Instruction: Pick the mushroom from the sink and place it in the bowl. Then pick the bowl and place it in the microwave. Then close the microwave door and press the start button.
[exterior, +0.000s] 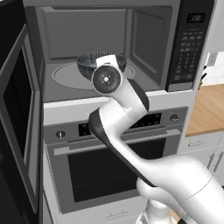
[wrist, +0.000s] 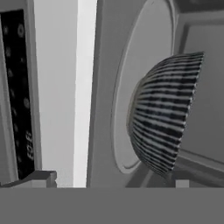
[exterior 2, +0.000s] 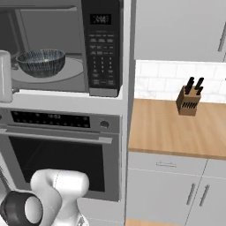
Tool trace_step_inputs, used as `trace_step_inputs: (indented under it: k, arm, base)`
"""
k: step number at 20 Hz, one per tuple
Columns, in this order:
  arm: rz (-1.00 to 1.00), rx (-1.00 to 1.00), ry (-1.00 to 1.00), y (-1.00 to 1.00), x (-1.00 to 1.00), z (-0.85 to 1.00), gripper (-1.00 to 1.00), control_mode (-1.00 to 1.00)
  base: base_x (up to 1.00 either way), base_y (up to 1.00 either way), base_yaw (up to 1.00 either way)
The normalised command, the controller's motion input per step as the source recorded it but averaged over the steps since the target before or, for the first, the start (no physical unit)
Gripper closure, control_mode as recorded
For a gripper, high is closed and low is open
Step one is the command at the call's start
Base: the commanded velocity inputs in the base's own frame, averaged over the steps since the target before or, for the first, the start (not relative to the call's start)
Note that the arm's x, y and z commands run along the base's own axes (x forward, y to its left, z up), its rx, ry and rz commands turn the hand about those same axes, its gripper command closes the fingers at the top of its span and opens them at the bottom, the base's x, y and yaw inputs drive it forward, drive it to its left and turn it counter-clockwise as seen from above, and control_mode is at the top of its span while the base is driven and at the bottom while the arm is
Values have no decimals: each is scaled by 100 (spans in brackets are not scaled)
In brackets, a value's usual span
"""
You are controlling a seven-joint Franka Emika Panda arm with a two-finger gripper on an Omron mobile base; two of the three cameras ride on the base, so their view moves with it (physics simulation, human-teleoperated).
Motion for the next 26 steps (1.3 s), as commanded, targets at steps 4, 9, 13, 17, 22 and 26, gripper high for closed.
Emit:
trace_step_inputs:
  k: [4, 9, 13, 17, 22, 26]
  arm:
    - [0, -33, -6, -53, -64, -8, -100, -100]
    - [3, -40, -12, -48, -48, -13, -100, -100]
    - [4, -45, -22, -6, -52, -13, -100, -100]
    - [0, -43, -15, -22, -32, -5, -100, -100]
    - [-1, -49, -12, 17, -19, -9, -100, -100]
    - [-2, -44, -7, 25, -19, -33, -100, -100]
  base:
    - [0, 0, 0]
    - [0, 0, 0]
    - [0, 0, 0]
    - [0, 0, 0]
    - [0, 0, 0]
    - [0, 0, 0]
